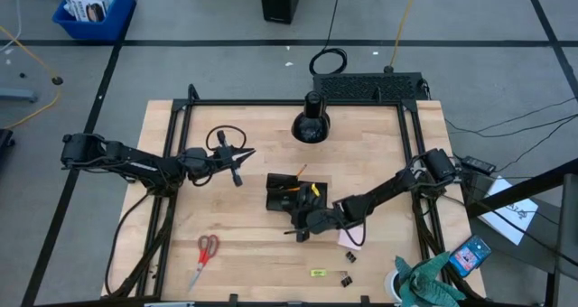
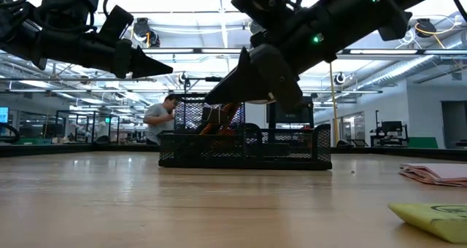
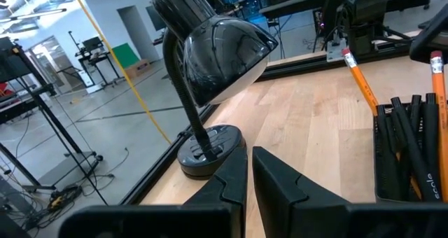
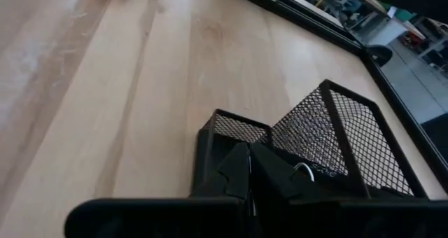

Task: Pick and place office supplies into organizer
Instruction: Put the black binder clip into the black desk organizer

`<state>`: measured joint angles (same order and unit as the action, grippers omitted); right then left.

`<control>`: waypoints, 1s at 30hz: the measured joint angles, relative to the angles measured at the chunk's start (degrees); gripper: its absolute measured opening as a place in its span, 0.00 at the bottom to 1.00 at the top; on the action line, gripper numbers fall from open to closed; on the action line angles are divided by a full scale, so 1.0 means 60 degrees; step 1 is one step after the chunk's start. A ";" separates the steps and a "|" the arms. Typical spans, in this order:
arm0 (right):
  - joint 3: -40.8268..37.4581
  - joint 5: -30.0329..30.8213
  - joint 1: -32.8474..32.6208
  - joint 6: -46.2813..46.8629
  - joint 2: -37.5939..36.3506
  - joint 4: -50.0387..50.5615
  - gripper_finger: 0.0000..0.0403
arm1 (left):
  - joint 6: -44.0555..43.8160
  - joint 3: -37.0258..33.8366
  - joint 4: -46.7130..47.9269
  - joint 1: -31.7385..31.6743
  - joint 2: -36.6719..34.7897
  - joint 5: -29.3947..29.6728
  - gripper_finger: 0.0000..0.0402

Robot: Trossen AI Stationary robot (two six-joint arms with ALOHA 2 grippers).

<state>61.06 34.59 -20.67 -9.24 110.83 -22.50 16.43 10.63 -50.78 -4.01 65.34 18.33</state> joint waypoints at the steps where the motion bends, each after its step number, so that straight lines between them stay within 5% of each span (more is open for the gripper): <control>1: 0.0000 0.0004 0.0004 -0.0003 0.0000 0.0008 0.00 | 0.0000 0.0000 0.0000 -0.0004 0.0000 0.0000 0.08; 30: 0.0000 -0.0532 0.0310 0.0885 -0.0015 0.0843 0.03 | 0.0061 0.0000 -0.0008 -0.0007 0.0000 0.0000 0.08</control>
<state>61.06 31.40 -18.81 -3.92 110.74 -17.45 16.79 10.63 -50.83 -4.05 65.34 18.33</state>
